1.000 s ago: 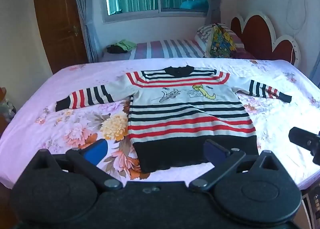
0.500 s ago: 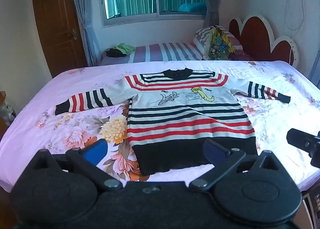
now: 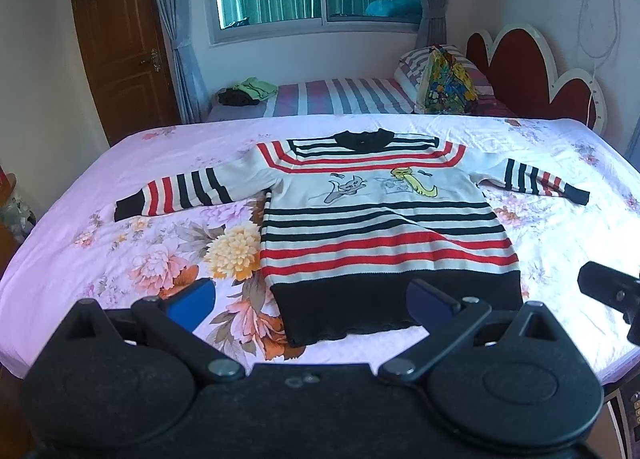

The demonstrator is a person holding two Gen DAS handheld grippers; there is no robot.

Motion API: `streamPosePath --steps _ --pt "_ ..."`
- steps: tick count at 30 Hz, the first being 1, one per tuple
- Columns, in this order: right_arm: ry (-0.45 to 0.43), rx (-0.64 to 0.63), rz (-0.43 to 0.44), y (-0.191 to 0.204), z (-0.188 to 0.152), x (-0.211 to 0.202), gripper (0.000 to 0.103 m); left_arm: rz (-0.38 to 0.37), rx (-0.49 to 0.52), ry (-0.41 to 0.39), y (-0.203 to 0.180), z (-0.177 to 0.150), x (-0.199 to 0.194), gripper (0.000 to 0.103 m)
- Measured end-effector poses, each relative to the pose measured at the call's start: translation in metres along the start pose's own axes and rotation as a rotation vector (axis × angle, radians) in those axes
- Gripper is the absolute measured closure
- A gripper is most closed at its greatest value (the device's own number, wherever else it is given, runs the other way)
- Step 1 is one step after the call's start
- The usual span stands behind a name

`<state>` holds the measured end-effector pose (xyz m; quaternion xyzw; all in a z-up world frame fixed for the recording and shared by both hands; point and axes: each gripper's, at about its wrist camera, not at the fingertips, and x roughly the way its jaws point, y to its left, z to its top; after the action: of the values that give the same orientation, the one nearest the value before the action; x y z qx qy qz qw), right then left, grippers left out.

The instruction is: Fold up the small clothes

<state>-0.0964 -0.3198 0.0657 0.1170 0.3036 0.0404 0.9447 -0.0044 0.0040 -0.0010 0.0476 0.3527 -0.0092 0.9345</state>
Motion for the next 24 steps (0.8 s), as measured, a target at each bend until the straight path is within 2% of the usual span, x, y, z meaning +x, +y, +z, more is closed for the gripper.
streamPosePath --steps 13,24 --pt "-0.001 -0.004 -0.006 0.004 0.000 0.000 0.000 0.005 0.000 0.003 0.001 0.002 0.002 0.001" --pt "0.014 -0.030 -0.023 0.014 0.006 0.008 0.000 0.012 -0.007 0.017 0.018 0.001 0.010 0.001"
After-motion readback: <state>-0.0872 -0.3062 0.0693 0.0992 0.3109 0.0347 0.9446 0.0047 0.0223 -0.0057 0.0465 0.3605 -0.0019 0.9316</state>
